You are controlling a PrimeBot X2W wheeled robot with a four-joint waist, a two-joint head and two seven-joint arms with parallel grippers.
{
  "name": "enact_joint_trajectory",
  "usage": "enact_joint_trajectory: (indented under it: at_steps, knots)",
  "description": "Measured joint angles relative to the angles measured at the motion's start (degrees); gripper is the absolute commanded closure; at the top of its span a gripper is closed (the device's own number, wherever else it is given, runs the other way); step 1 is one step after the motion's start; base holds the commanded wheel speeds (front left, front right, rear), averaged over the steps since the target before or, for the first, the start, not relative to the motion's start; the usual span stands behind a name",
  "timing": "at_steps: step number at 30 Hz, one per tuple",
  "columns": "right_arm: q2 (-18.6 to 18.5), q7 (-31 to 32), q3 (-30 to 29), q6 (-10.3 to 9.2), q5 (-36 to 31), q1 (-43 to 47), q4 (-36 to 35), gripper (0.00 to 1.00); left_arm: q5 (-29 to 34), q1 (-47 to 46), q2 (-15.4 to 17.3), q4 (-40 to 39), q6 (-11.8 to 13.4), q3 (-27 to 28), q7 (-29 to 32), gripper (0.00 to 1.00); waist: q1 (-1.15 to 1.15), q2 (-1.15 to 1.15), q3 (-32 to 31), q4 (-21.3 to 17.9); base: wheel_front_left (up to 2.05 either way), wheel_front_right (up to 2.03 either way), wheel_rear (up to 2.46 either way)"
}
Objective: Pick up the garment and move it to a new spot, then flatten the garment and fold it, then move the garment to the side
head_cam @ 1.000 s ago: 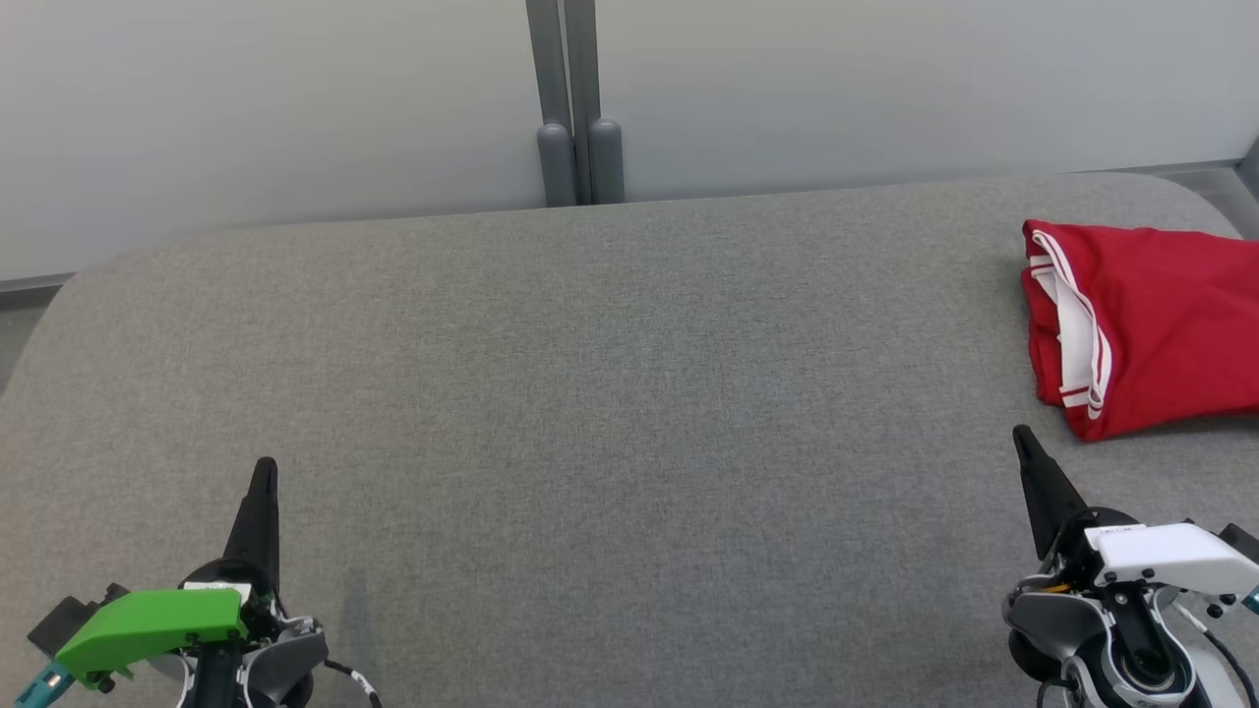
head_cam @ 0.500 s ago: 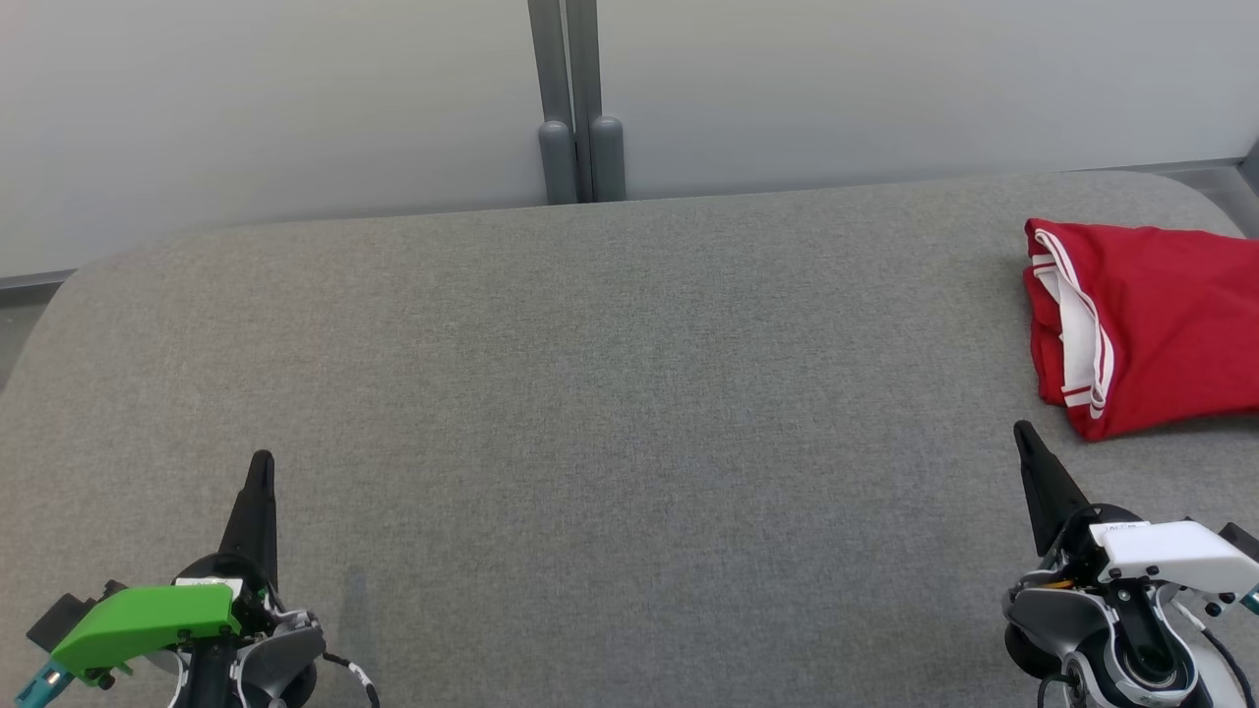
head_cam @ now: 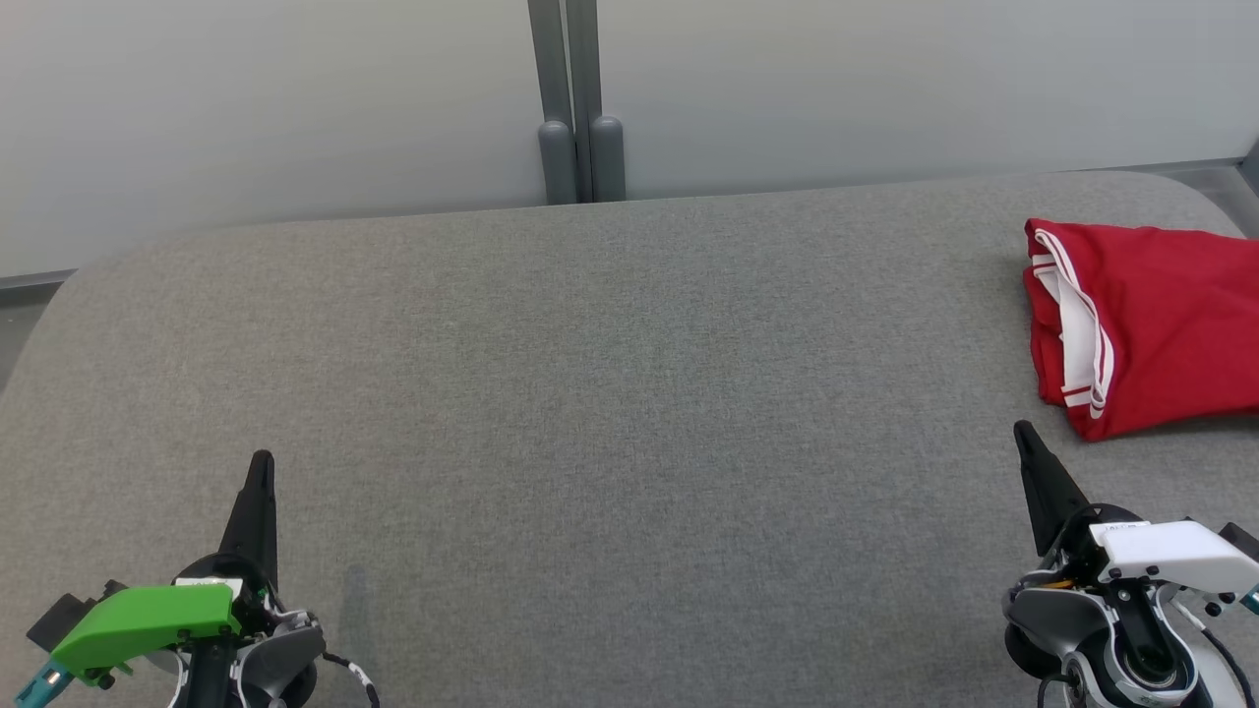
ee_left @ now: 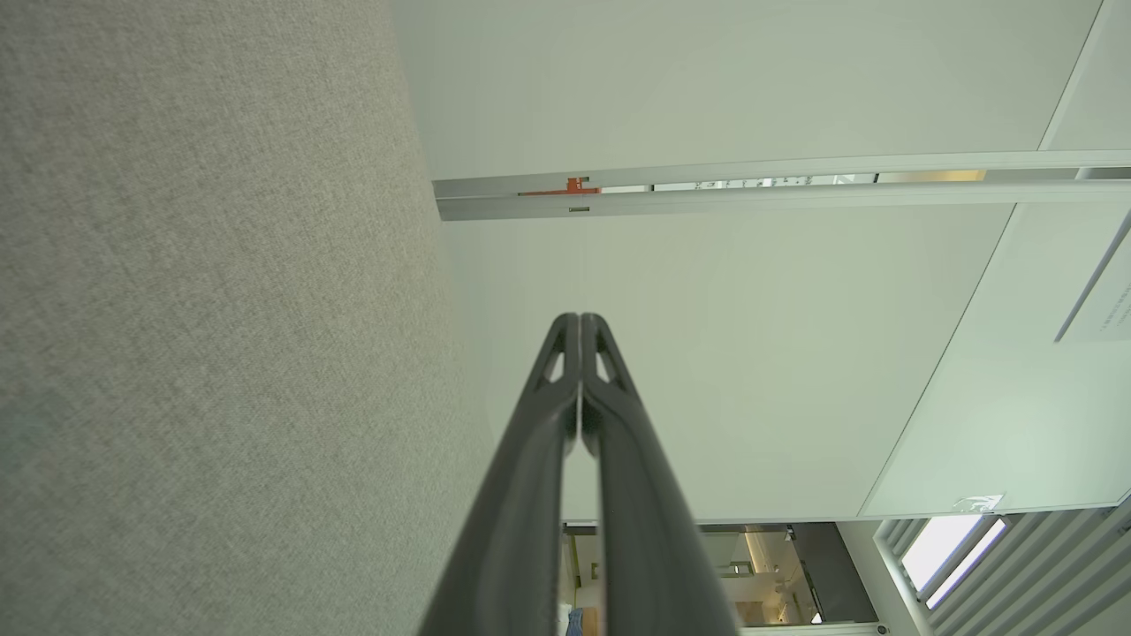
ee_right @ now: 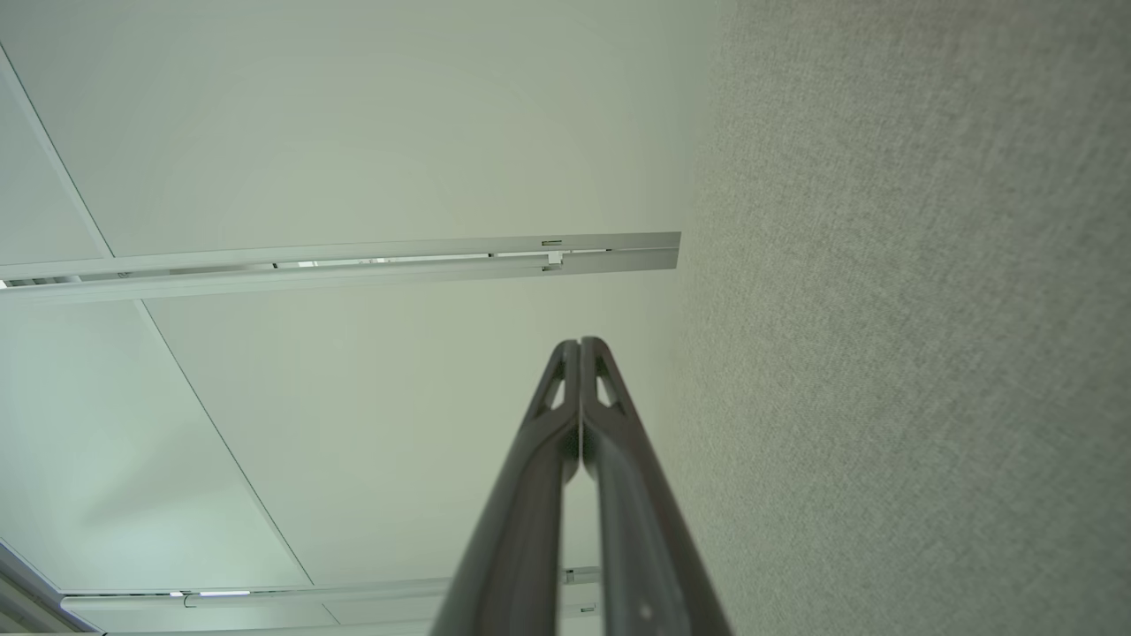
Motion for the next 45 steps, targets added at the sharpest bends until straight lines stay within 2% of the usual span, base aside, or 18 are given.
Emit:
enact_joint_trajectory:
  at_steps: [45]
  knots:
    - [0.0, 0.0, 0.0, 0.0, 0.0, 0.0, 0.0, 1.0, 0.0, 0.0, 0.0, 0.0, 0.0, 0.0, 0.0, 1.0, 0.0, 0.0, 0.0, 0.0, 0.0, 0.0, 0.0]
